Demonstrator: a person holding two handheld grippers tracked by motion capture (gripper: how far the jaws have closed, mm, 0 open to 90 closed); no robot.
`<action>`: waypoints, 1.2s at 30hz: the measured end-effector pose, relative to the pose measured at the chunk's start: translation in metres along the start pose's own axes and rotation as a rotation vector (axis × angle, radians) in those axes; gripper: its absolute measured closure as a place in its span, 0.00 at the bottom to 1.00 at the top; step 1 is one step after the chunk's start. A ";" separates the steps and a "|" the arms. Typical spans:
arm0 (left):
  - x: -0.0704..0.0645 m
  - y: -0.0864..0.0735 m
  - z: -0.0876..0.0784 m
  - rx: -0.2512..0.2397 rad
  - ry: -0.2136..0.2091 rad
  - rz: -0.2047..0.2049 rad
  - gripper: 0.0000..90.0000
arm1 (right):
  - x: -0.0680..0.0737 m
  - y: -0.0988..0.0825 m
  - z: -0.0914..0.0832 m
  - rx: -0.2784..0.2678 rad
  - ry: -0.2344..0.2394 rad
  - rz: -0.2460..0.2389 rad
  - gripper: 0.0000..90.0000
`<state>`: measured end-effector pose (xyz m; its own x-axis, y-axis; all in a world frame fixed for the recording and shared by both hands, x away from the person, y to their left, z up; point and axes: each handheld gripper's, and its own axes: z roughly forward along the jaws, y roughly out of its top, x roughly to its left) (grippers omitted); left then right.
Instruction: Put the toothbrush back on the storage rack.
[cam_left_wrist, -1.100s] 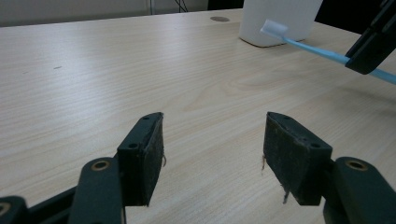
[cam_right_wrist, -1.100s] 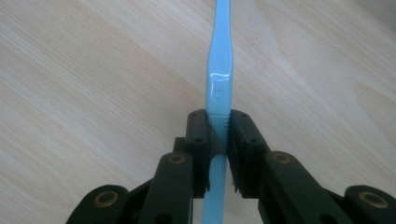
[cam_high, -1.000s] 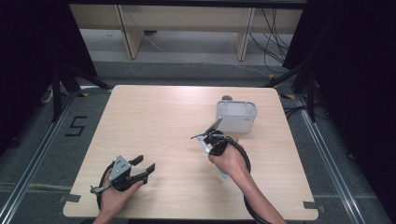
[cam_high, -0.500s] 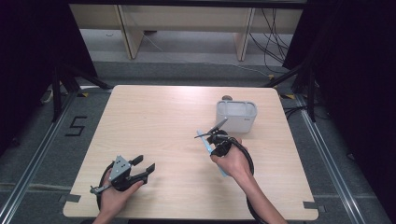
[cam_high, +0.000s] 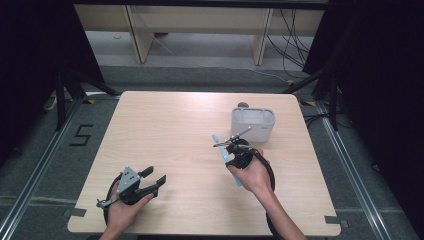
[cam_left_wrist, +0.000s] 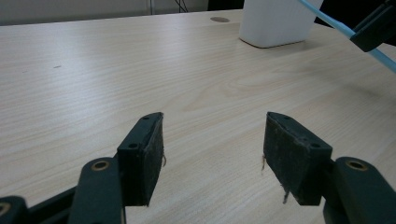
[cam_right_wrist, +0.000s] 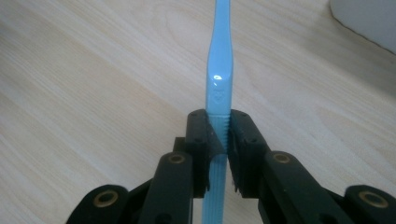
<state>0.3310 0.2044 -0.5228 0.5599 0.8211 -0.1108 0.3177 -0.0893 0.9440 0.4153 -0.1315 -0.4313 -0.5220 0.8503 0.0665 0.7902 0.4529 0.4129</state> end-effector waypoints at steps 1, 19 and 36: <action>0.000 0.000 0.000 0.000 0.001 0.000 0.42 | 0.000 -0.001 -0.001 -0.012 0.003 0.004 0.88; 0.000 0.000 0.000 0.001 0.001 0.001 0.42 | -0.013 -0.013 -0.014 -0.220 0.065 0.035 0.88; 0.000 0.000 0.000 0.001 0.001 -0.001 0.42 | -0.022 -0.023 -0.021 -0.400 0.063 0.066 0.88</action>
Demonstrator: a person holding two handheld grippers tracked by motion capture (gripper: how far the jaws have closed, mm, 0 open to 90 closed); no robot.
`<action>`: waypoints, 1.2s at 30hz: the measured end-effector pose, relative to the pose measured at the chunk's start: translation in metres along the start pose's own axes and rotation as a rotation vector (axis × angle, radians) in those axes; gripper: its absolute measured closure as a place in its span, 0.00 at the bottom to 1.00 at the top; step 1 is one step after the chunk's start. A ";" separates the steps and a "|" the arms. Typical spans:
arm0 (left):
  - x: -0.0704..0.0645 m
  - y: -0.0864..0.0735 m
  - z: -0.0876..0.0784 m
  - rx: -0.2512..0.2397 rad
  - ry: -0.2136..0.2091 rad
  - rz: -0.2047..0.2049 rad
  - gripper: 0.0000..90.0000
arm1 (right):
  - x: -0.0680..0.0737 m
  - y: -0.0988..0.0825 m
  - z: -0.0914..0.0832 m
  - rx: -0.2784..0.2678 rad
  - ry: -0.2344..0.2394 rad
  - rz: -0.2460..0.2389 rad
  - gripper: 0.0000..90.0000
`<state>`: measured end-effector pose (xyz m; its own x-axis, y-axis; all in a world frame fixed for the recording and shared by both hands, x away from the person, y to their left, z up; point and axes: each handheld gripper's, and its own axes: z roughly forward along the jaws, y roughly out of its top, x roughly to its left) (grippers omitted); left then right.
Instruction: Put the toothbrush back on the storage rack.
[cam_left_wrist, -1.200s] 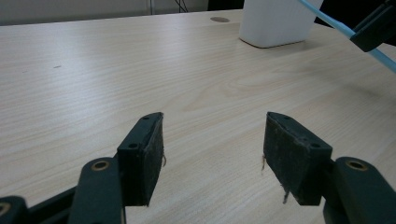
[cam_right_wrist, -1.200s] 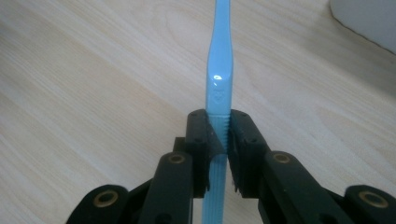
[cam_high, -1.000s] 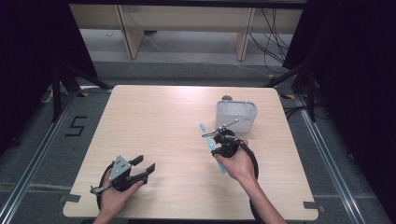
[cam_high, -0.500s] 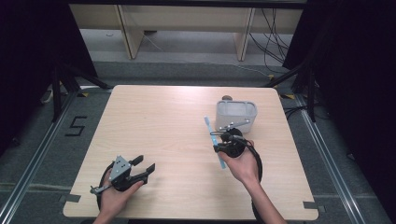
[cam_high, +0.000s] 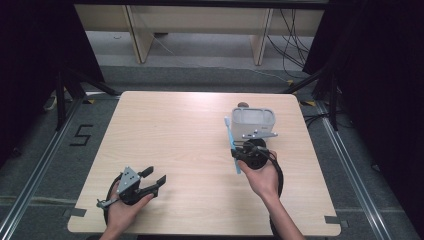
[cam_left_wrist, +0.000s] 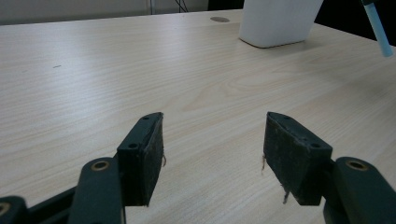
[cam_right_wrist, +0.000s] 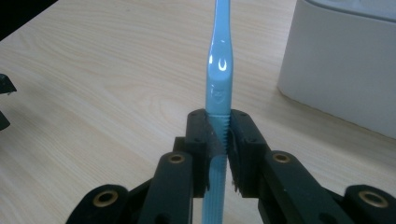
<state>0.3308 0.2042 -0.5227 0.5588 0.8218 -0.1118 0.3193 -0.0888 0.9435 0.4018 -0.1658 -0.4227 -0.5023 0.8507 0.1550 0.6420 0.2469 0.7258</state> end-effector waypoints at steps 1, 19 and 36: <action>0.000 0.000 0.000 0.000 0.000 0.000 0.42 | 0.001 -0.001 0.000 -0.009 0.007 0.014 0.88; 0.000 0.000 0.000 0.001 -0.001 -0.001 0.42 | -0.003 -0.004 -0.010 -0.200 -0.005 -0.019 0.88; -0.001 0.001 0.000 0.013 0.007 0.003 0.42 | -0.011 -0.010 -0.020 -0.337 -0.055 -0.034 0.88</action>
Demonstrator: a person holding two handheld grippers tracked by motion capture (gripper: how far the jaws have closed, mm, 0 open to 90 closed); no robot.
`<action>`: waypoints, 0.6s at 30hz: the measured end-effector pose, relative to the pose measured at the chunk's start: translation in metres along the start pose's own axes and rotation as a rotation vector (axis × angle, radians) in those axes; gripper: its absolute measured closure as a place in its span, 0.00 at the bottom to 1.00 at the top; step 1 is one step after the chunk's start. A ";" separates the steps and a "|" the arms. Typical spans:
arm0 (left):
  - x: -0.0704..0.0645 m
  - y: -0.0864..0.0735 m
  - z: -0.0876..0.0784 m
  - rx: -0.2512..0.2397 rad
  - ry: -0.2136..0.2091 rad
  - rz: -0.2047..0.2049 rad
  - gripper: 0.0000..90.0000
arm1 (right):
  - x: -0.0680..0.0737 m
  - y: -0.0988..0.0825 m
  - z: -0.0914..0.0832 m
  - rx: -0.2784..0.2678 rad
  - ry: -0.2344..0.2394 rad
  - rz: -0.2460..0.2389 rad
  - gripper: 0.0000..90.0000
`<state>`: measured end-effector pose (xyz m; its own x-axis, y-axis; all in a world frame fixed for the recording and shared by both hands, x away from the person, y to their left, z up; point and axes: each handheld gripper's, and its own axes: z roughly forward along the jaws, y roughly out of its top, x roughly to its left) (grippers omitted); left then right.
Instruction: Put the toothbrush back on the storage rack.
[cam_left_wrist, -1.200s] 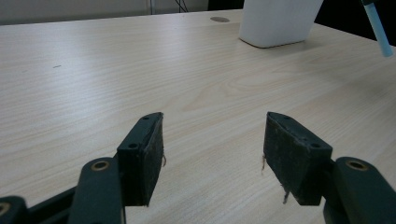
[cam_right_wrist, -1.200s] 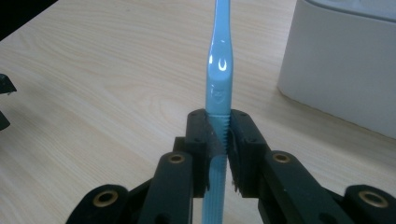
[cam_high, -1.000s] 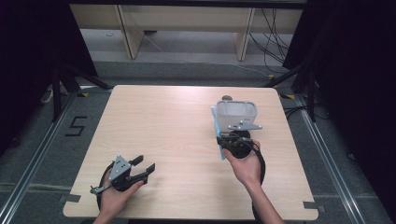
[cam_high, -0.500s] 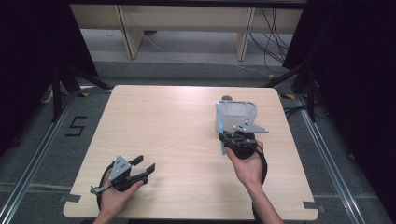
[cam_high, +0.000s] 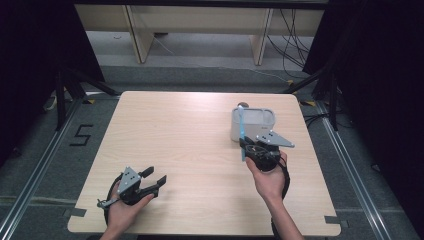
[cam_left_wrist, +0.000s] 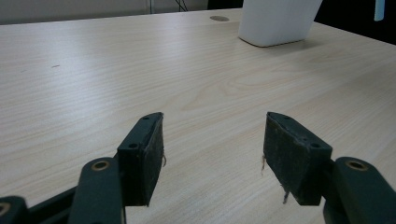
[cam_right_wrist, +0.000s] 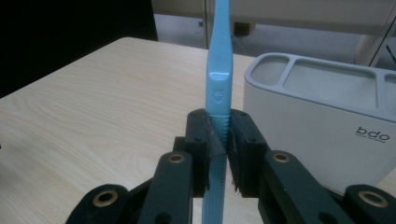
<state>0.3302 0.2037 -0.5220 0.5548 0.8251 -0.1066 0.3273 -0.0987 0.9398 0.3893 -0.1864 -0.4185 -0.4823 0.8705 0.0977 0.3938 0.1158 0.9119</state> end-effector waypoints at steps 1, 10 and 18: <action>0.000 0.000 0.000 0.000 0.000 0.000 0.42 | -0.001 0.000 -0.001 -0.004 -0.009 0.000 0.88; -0.001 0.000 0.000 -0.001 0.000 0.001 0.42 | -0.004 -0.002 -0.008 -0.073 -0.035 -0.027 0.88; -0.001 0.000 0.000 -0.002 -0.001 -0.001 0.42 | -0.009 -0.001 -0.012 -0.121 -0.054 -0.034 0.88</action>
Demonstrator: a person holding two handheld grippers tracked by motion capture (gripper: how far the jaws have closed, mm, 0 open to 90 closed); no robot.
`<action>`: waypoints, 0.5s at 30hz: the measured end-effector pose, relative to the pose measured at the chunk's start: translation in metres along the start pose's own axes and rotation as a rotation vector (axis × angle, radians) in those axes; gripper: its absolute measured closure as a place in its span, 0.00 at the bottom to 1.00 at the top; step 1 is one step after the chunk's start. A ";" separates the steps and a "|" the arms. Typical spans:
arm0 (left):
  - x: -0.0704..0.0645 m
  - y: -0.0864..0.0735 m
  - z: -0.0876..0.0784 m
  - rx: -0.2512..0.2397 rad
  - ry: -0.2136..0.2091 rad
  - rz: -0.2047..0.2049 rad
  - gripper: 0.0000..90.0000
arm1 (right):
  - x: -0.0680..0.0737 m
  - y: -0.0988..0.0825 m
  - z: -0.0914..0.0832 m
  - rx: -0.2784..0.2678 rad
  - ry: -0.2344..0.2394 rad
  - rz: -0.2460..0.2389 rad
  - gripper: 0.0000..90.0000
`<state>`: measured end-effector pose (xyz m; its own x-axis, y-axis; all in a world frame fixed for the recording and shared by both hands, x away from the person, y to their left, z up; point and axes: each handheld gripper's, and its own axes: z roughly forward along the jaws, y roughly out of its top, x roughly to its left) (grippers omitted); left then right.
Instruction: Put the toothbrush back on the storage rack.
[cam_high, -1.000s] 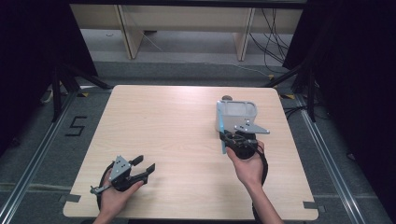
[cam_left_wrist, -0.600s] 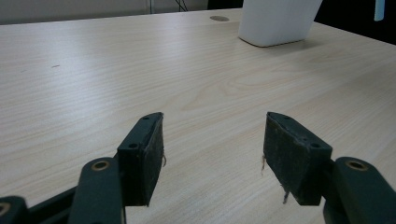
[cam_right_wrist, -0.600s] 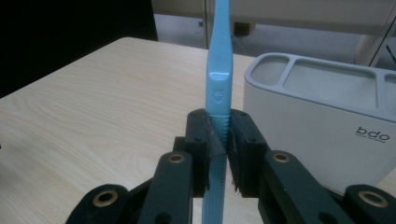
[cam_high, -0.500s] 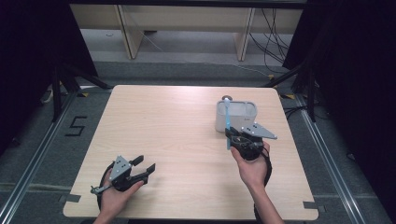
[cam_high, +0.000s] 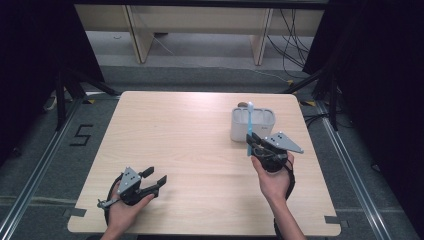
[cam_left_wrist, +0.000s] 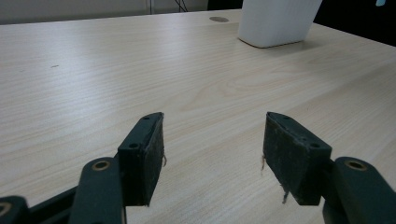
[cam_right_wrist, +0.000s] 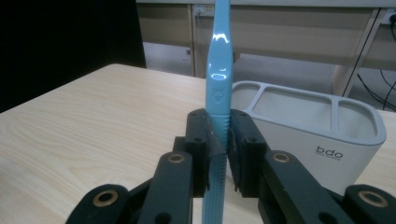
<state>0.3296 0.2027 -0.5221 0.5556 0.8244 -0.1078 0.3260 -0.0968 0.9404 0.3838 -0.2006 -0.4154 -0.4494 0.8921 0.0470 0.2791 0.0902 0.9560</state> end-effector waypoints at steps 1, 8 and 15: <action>0.000 0.000 0.000 -0.001 0.000 -0.002 0.42 | 0.000 0.001 -0.001 0.004 0.005 0.001 0.88; 0.000 0.000 0.000 -0.001 0.000 0.000 0.42 | -0.006 0.004 -0.003 -0.023 -0.016 0.011 0.88; 0.000 0.000 0.000 0.000 0.000 -0.002 0.42 | -0.010 0.009 -0.005 -0.051 -0.031 0.014 0.88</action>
<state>0.3295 0.2025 -0.5221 0.5549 0.8247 -0.1098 0.3272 -0.0950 0.9402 0.3866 -0.2113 -0.4055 -0.4193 0.9063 0.0528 0.2414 0.0552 0.9688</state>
